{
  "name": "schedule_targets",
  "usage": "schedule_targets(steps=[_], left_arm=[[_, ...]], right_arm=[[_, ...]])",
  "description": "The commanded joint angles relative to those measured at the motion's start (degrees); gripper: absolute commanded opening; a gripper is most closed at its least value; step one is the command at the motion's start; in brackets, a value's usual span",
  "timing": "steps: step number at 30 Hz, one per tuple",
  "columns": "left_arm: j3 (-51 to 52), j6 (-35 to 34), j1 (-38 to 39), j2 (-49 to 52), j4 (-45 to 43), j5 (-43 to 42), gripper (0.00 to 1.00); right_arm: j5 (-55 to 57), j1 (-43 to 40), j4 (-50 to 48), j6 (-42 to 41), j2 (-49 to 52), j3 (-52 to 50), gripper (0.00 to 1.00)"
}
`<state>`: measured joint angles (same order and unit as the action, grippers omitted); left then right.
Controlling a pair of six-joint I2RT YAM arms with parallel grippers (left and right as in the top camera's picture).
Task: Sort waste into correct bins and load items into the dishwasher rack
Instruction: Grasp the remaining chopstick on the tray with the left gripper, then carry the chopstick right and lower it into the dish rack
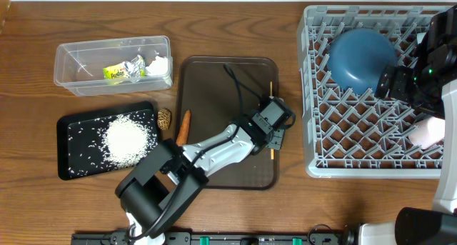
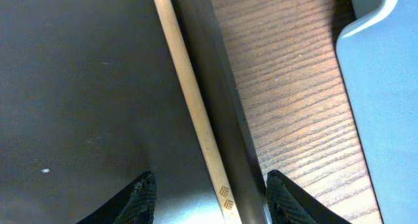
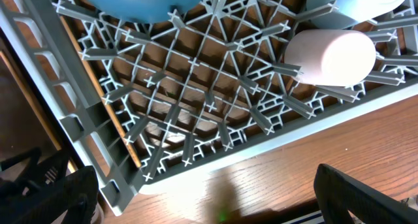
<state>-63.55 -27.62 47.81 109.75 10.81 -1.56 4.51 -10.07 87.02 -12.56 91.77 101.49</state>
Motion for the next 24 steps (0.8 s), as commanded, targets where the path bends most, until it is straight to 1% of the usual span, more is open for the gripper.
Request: schedule_targets(steps=[1, 6, 10, 15, 18, 19, 21, 24], left_arm=[[0.6, -0.5, 0.2, 4.0, 1.1, 0.7, 0.54], [0.6, -0.5, 0.2, 5.3, 2.6, 1.8, 0.54], [0.6, -0.5, 0.1, 3.5, 2.8, 2.9, 0.54], [0.6, -0.5, -0.1, -0.5, 5.0, 9.5, 0.54], [0.3, -0.5, -0.1, -1.4, 5.5, 10.2, 0.54], [-0.2, -0.6, -0.1, -1.4, 6.4, 10.2, 0.54], [-3.1, -0.5, -0.1, -1.4, 11.3, 10.0, 0.60], [-12.3, 0.5, -0.5, -1.4, 21.2, 10.0, 0.67]], right_arm=[[-0.1, -0.8, 0.0, 0.6, -0.3, 0.0, 0.99], [-0.1, -0.8, -0.1, 0.6, -0.3, 0.0, 0.99], [0.0, -0.8, 0.0, 0.6, -0.3, 0.0, 0.99], [-0.1, -0.8, 0.0, 0.6, -0.3, 0.0, 0.99], [-0.1, -0.8, 0.0, 0.6, -0.3, 0.0, 0.99], [-0.1, -0.8, 0.0, 0.6, -0.3, 0.0, 0.99], [-0.1, -0.8, 0.0, 0.6, -0.3, 0.0, 0.99], [-0.1, -0.8, -0.1, 0.6, -0.3, 0.0, 0.99]])
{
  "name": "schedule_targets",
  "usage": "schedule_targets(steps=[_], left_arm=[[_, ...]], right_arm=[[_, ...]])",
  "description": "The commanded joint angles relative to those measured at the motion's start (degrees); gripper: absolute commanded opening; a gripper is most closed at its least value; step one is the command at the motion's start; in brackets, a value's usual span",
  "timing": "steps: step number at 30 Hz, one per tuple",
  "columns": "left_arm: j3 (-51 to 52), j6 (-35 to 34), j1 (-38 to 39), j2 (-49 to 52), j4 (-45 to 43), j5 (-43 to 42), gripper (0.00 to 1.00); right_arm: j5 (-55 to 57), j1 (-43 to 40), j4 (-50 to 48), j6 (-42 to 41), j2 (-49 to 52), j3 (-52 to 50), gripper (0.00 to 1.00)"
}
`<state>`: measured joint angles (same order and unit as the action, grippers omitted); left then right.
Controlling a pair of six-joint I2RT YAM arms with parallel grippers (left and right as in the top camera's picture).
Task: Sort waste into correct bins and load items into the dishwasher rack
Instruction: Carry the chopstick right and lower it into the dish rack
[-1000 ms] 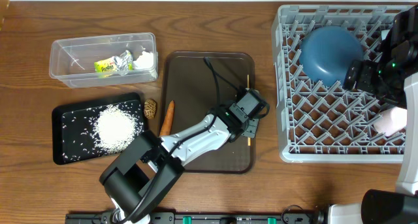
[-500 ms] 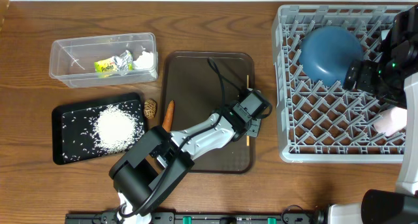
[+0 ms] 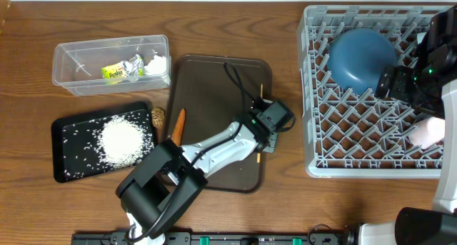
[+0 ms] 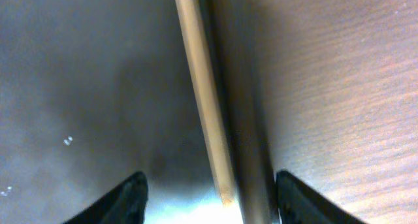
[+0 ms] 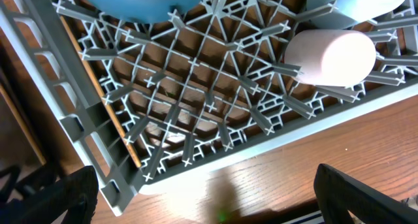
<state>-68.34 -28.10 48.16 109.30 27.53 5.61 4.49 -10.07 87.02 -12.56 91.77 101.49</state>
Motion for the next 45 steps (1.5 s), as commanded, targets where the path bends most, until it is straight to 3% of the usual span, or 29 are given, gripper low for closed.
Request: schedule_targets(steps=[1, 6, 9, 15, 33, 45], left_arm=[[-11.1, 1.7, -1.0, -0.9, 7.0, 2.8, 0.72], [-27.3, 3.3, -3.7, 0.9, 11.3, 4.2, 0.98], [-30.9, -0.4, -8.1, 3.0, 18.0, 4.1, 0.98], [-27.5, -2.0, -12.7, 4.5, 26.7, 4.1, 0.98], [-15.2, -5.4, -7.7, 6.6, 17.4, -2.1, 1.00], [-8.3, -2.6, -7.6, 6.6, 10.8, -6.9, 0.91]], right_arm=[[0.0, -0.8, 0.0, 0.6, -0.3, 0.0, 0.99], [0.0, -0.8, 0.0, 0.6, -0.3, 0.0, 0.99], [0.0, -0.8, 0.2, 0.6, -0.3, 0.0, 0.99], [-0.5, -0.8, 0.0, 0.6, -0.3, 0.0, 0.99], [-0.4, -0.8, 0.4, 0.6, -0.3, 0.0, 0.99], [-0.4, -0.8, 0.9, 0.6, -0.3, 0.0, 0.99]])
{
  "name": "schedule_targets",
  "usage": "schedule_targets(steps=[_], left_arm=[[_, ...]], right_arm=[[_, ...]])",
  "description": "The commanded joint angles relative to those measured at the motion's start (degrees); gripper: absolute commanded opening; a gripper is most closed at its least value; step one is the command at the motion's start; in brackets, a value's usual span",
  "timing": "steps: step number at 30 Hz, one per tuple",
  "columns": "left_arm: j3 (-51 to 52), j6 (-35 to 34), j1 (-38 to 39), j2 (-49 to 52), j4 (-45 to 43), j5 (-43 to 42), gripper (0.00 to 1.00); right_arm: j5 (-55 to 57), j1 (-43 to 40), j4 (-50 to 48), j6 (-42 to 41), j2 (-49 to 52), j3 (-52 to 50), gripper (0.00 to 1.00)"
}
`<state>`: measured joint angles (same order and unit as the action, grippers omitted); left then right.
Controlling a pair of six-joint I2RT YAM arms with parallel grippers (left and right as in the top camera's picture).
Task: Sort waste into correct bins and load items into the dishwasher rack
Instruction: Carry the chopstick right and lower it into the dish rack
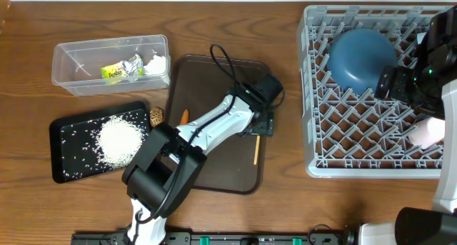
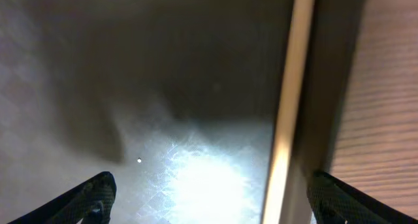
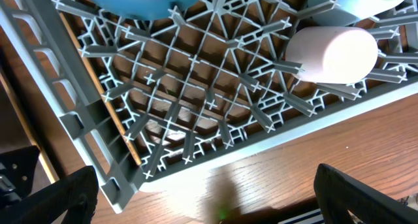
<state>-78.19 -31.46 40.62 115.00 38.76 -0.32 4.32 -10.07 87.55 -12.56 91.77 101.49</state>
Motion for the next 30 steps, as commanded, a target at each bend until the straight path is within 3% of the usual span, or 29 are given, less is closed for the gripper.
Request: schedule_targets(steps=[1, 9, 22, 28, 30], left_arm=[[2.0, 0.7, 0.0, 0.9, -0.6, -0.7, 0.90], [2.7, 0.8, 0.3, 0.9, -0.7, -0.4, 0.79], [6.0, 0.7, 5.9, 0.9, -3.7, -0.3, 0.25], [6.0, 0.7, 6.1, 0.9, -3.7, -0.3, 0.19], [6.0, 0.7, 6.1, 0.9, -3.8, -0.3, 0.13]], right_arm=[[-0.3, -0.8, 0.3, 0.6, -0.3, 0.0, 0.99], [-0.3, -0.8, 0.3, 0.6, -0.3, 0.0, 0.99], [-0.3, -0.8, 0.3, 0.6, -0.3, 0.0, 0.99], [-0.3, -0.8, 0.5, 0.6, -0.3, 0.0, 0.99], [-0.3, -0.8, 0.5, 0.6, -0.3, 0.0, 0.99]])
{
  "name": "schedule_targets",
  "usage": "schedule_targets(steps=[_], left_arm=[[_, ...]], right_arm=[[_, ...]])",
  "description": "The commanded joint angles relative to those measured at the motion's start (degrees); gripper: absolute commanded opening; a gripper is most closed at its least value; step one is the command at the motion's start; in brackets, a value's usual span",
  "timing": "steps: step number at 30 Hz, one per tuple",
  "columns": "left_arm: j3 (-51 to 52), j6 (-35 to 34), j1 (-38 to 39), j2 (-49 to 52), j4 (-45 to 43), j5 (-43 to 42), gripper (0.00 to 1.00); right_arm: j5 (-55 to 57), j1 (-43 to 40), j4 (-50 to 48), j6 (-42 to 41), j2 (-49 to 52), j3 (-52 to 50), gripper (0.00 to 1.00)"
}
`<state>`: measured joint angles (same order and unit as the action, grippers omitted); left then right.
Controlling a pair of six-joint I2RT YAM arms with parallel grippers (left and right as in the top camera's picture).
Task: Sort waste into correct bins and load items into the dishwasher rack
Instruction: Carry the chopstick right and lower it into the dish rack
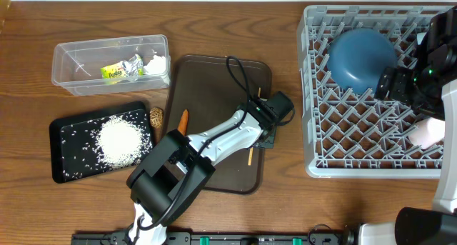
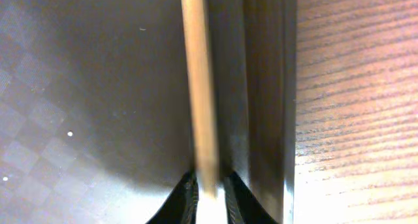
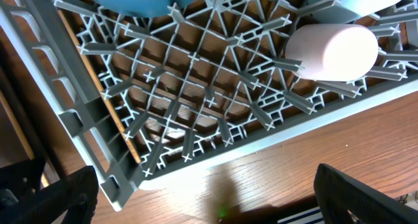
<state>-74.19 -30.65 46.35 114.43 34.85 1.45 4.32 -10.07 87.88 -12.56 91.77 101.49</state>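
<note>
A wooden chopstick (image 1: 250, 156) lies along the right side of the brown tray (image 1: 214, 81). My left gripper (image 1: 268, 126) is shut on it. In the left wrist view the chopstick (image 2: 198, 87) runs up from between the left gripper's (image 2: 208, 192) narrow jaws, beside the tray's rim (image 2: 264, 87). The grey dishwasher rack (image 1: 314, 95) holds a blue bowl (image 1: 360, 56) and a pink cup (image 1: 428, 133). Over the rack's right side my right gripper (image 1: 400, 84) stands wide open with nothing in it (image 3: 206, 204); the pink cup (image 3: 330, 51) lies ahead of it.
An orange carrot piece (image 1: 181, 121) and a brown nut (image 1: 157, 117) lie at the tray's left edge. A black tray of rice (image 1: 71, 138) sits at the left. A clear bin (image 1: 78, 66) with wrappers stands behind it.
My left gripper was wide open over the tray beside the chopstick; now it has turned, sits a little further right, and is shut on the chopstick. The right arm has not moved.
First my left gripper was open around the chopstick at the tray's right rim. Then the brown tray, the rice tray and the bin lay a little further left. Later the gripper stood wide open over the tray. Now it is shut on the chopstick.
</note>
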Motion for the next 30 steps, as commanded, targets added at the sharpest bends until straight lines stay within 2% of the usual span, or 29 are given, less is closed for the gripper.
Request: schedule_targets(steps=[1, 4, 11, 18, 24, 27, 30], left_arm=[[1.9, -0.1, 0.3, 1.4, -0.1, -2.1, 0.11], [1.2, 0.0, -0.1, 1.4, -0.1, -2.1, 0.06], [-0.2, 0.0, -2.3, -1.0, 0.9, -2.1, 0.06], [-1.7, 0.2, -2.8, -9.2, 0.9, -5.2, 0.06], [-1.7, -0.4, -2.6, -16.2, -11.1, -17.6, 0.06], [-1.7, -4.7, -2.2, -16.3, -17.6, -21.9, 0.06], [-1.7, -9.4, -1.4, -15.2, -22.2, -22.0, 0.06]], right_arm=[[-0.2, -0.8, 0.2, 0.6, -0.3, 0.0, 0.99], [-0.2, -0.8, 0.2, 0.7, -0.3, 0.0, 0.99], [-0.2, -0.8, 0.0, 0.8, -0.3, 0.0, 0.99], [-0.2, -0.8, 0.2, 0.9, -0.3, 0.0, 0.99], [-0.2, -0.8, 0.0, 0.9, -0.3, 0.0, 0.99], [-0.2, -0.8, 0.0, 0.9, -0.3, 0.0, 0.99], [-0.2, -0.8, 0.2, 0.9, -0.3, 0.0, 0.99]])
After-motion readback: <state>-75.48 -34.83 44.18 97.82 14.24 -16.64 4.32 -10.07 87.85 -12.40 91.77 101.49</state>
